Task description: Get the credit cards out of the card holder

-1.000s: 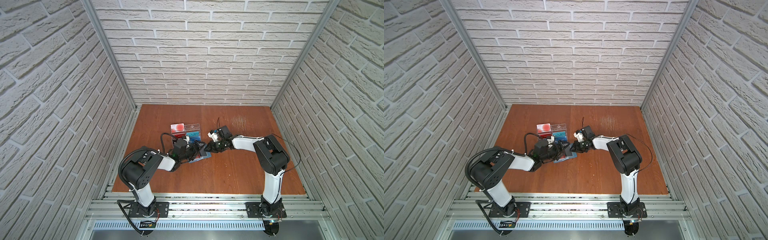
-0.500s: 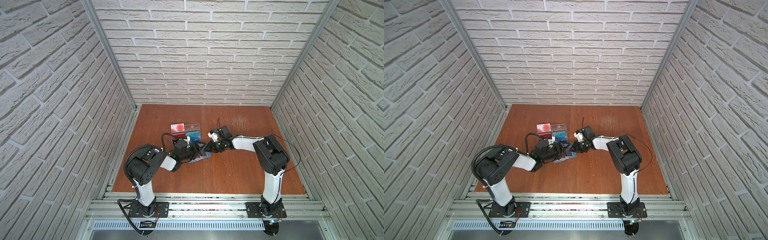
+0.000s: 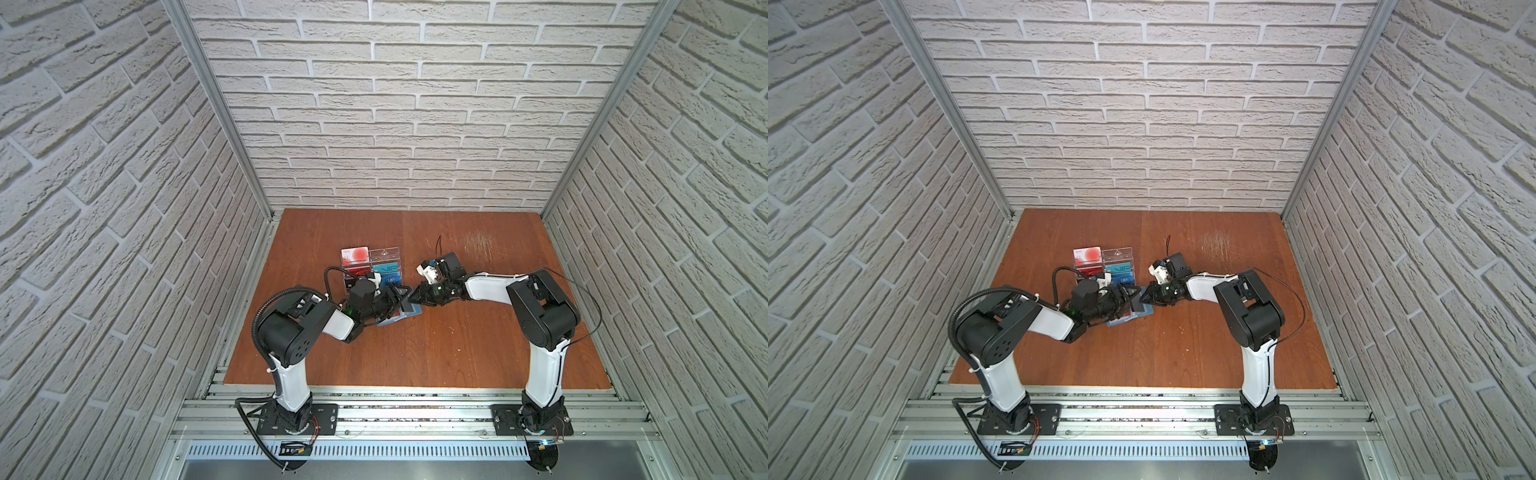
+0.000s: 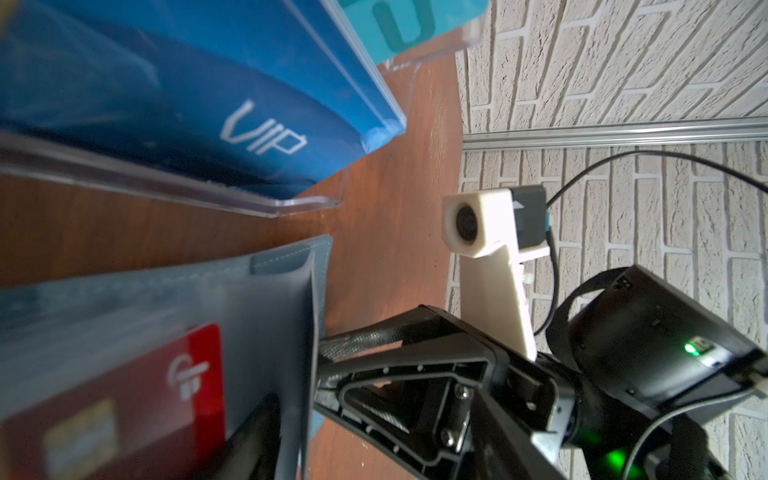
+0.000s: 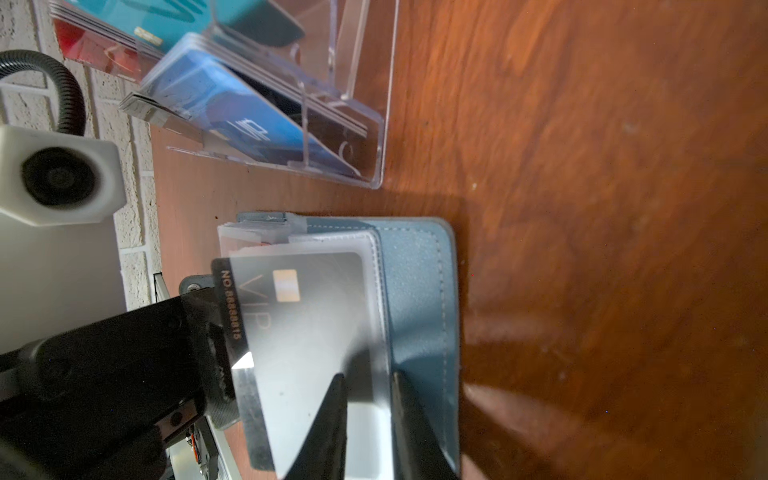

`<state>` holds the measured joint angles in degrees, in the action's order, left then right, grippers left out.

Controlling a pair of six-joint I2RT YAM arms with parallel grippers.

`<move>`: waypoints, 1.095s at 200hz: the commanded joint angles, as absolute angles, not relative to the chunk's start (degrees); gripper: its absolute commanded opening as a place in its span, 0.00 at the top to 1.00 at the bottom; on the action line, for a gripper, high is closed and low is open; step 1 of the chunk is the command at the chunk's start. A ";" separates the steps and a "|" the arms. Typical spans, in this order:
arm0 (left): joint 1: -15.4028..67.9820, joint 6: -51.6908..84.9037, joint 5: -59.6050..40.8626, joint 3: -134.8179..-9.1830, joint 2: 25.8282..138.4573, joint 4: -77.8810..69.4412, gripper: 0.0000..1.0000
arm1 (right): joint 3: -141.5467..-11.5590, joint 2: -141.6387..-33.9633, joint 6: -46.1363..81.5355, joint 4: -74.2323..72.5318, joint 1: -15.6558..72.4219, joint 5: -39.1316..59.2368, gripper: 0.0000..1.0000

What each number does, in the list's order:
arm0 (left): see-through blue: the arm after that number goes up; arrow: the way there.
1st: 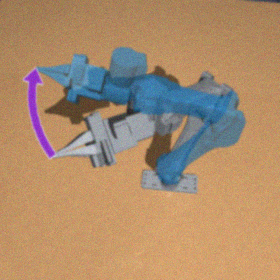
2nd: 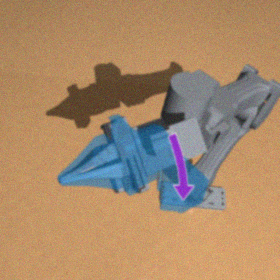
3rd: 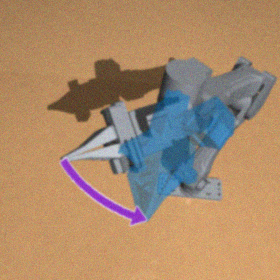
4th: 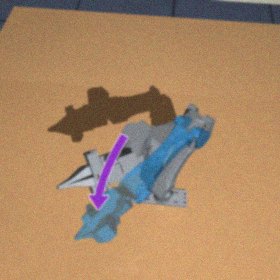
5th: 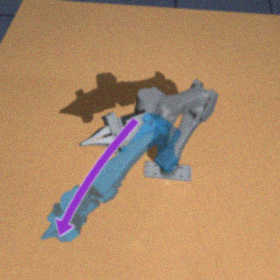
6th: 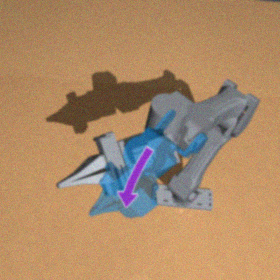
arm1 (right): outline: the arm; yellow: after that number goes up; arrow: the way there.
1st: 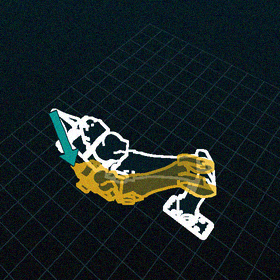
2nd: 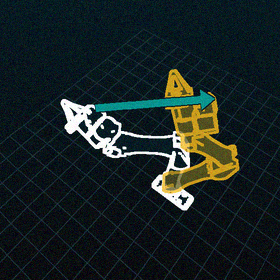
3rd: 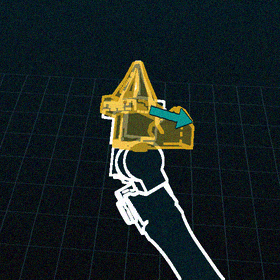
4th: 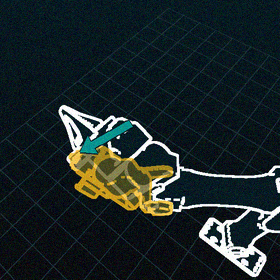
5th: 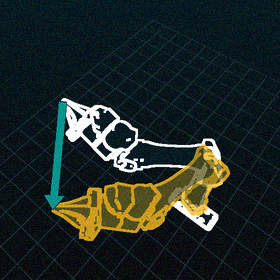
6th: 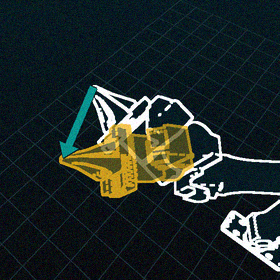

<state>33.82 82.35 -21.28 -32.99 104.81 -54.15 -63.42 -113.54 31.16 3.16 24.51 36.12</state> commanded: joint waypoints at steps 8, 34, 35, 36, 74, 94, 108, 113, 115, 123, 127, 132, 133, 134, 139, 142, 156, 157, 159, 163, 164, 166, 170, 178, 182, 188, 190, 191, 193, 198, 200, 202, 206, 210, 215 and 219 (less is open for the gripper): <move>34.43 81.17 -20.39 -33.62 107.02 -51.91 0.31 | -62.40 -111.88 31.55 2.90 24.62 37.36 0.79; 34.54 81.04 -20.57 -33.84 107.23 -51.61 0.35 | -62.41 -111.97 31.64 2.81 24.61 37.44 0.79; 34.59 81.08 -20.57 -33.84 107.27 -51.60 0.35 | -62.41 -111.97 31.64 2.86 24.61 37.49 0.79; 34.61 81.06 -20.57 -33.84 107.29 -51.60 0.35 | -62.41 -111.97 31.64 2.88 24.61 37.42 0.79; 34.12 81.04 -20.83 -33.33 107.31 -51.50 0.47 | -62.66 -112.12 31.38 3.33 24.61 37.09 0.80; 33.42 80.86 -21.18 -32.71 106.96 -51.64 0.53 | -62.76 -112.32 31.29 3.52 24.62 37.16 0.80; 32.90 80.71 -21.33 -32.27 106.61 -51.64 0.59 | -62.84 -112.41 31.25 3.60 24.56 37.09 0.80; 32.86 80.67 -21.39 -32.17 106.53 -51.64 0.60 | -62.84 -112.40 31.29 3.60 24.59 37.08 0.80; 32.80 80.68 -21.39 -32.10 106.44 -51.54 0.60 | -62.84 -112.41 31.29 3.60 24.61 37.09 0.80; 32.55 80.66 -21.41 -31.95 106.26 -51.53 0.61 | -62.84 -112.50 31.21 3.67 24.56 37.14 0.80; 32.48 80.59 -21.46 -31.92 106.11 -51.51 0.61 | -62.92 -112.50 31.20 3.62 24.56 37.09 0.80; 32.39 80.60 -21.48 -31.82 106.02 -51.42 0.62 | -62.97 -112.58 31.21 3.69 24.59 37.03 0.80; 32.37 80.55 -21.51 -31.82 105.96 -51.37 0.62 | -62.95 -112.58 31.20 3.69 24.56 37.01 0.80; 32.40 80.49 -21.48 -31.77 105.89 -51.35 0.63 | -62.94 -112.59 31.20 3.69 24.54 37.01 0.80; 32.27 80.35 -21.49 -31.73 105.74 -51.18 0.64 | -62.97 -112.65 31.20 3.69 24.58 37.00 0.80; 32.26 80.33 -21.46 -31.73 105.66 -51.10 0.64 | -63.01 -112.67 31.17 3.78 24.62 37.05 0.80; 32.02 80.12 -21.69 -31.64 105.22 -50.74 0.69 | -63.11 -112.76 31.11 3.87 24.58 37.00 0.80; 31.96 80.09 -21.70 -31.60 105.26 -50.77 0.70 | -63.11 -112.76 31.11 3.83 24.59 37.00 0.80; 31.92 80.12 -21.68 -31.56 105.22 -50.73 0.70 | -63.13 -112.79 31.11 3.86 24.58 37.05 0.80; 31.86 80.11 -21.70 -31.55 105.12 -50.65 0.71 | -63.11 -112.84 31.11 3.87 24.64 37.00 0.80; 31.84 80.13 -21.70 -31.51 105.07 -50.59 0.71 | -63.15 -112.85 31.11 3.87 24.67 37.00 0.80; 31.82 80.08 -21.73 -31.48 105.02 -50.55 0.71 | -63.12 -112.78 31.11 3.87 24.62 37.00 0.80; 31.74 80.03 -21.75 -31.42 105.01 -50.54 0.71 | -63.15 -112.76 31.11 3.91 24.55 37.00 0.80; 31.64 79.98 -21.87 -31.34 104.85 -50.52 0.71 | -63.11 -112.76 31.04 3.87 24.57 37.02 0.80; 31.56 79.96 -21.87 -31.29 104.78 -50.45 0.72 | -63.11 -112.76 31.03 3.87 24.61 37.00 0.80; 31.49 79.90 -21.84 -31.14 104.65 -50.46 0.72 | -63.11 -112.76 31.03 3.87 24.53 37.00 0.80; 31.51 79.89 -21.85 -31.12 104.56 -50.52 0.72 | -63.11 -112.76 31.03 3.91 24.57 37.00 0.80; 31.49 79.89 -21.82 -31.07 104.58 -50.48 0.73 | -63.11 -112.76 31.03 3.93 24.55 37.00 0.80; 31.51 79.89 -21.85 -31.04 104.59 -50.46 0.73 | -63.11 -112.76 31.03 3.95 24.57 37.00 0.80; 31.47 79.80 -21.82 -30.90 104.48 -50.49 0.74 | -63.13 -112.76 31.03 3.95 24.59 37.00 0.80; 31.42 79.74 -21.85 -30.86 104.43 -50.46 0.74 | -63.11 -112.76 31.03 3.96 24.56 37.00 0.80; 31.37 79.72 -21.88 -30.81 104.42 -50.45 0.74 | -63.11 -112.76 31.03 3.96 24.55 37.00 0.80; 31.29 79.77 -21.82 -30.70 104.34 -50.45 0.74 | -63.11 -112.76 31.00 3.96 24.55 37.01 0.80; 31.21 79.65 -21.85 -30.60 104.26 -50.49 0.74 | -63.11 -112.76 31.02 3.96 24.57 37.00 0.80; 31.14 79.57 -21.84 -30.44 104.16 -50.45 0.74 | -63.15 -112.76 31.02 4.02 24.54 37.08 0.80; 31.11 79.58 -21.88 -30.34 104.13 -50.45 0.74 | -63.11 -112.79 30.98 4.04 24.60 37.09 0.80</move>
